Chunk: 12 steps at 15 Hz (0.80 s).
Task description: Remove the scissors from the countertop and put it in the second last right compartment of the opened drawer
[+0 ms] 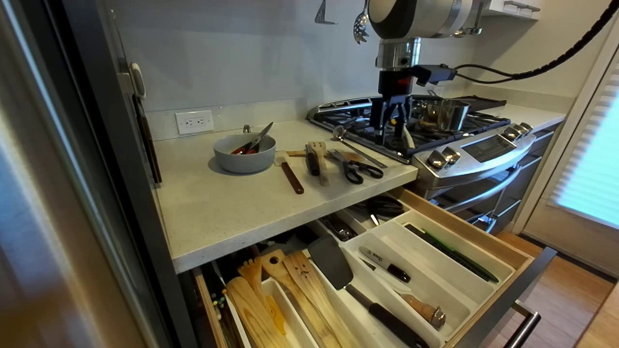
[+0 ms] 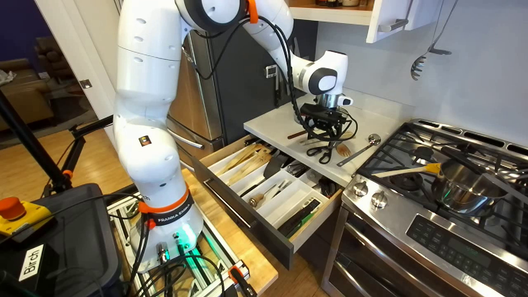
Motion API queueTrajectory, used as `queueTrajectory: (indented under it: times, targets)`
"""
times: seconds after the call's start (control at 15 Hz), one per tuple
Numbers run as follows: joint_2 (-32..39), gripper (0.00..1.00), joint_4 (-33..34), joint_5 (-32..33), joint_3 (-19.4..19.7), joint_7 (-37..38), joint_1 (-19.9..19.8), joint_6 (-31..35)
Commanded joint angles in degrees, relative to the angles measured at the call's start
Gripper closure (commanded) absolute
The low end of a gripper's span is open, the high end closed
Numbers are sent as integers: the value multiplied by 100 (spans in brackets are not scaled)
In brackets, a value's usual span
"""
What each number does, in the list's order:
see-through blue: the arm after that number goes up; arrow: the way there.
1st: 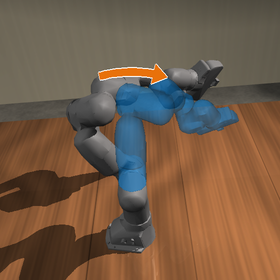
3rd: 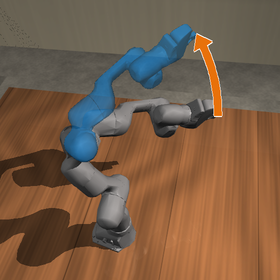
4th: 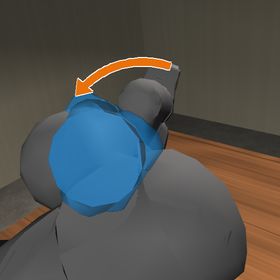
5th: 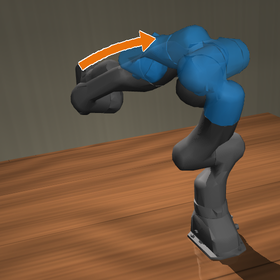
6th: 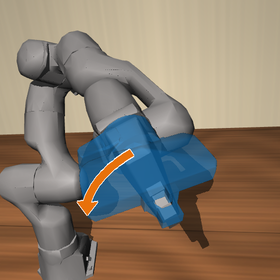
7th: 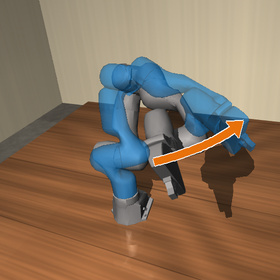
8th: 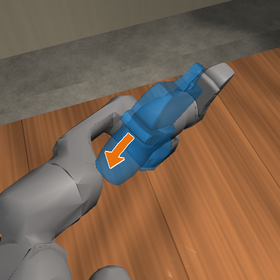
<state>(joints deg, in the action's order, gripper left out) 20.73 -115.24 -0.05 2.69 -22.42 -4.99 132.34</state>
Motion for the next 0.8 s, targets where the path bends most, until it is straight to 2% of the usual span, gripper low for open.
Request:
queueTrajectory:
  times: [0.0,0.07,0.4,0.73]
  targets:
    - [429,0,-113,11,-150,-189,-154,684]
    - [538,0,-134,-127,-261,-388,-238,907]
    - [915,0,-157,-73,-474,-327,-331,1884]
    - [1137,0,-176,-115,-764,-298,-453,2534]
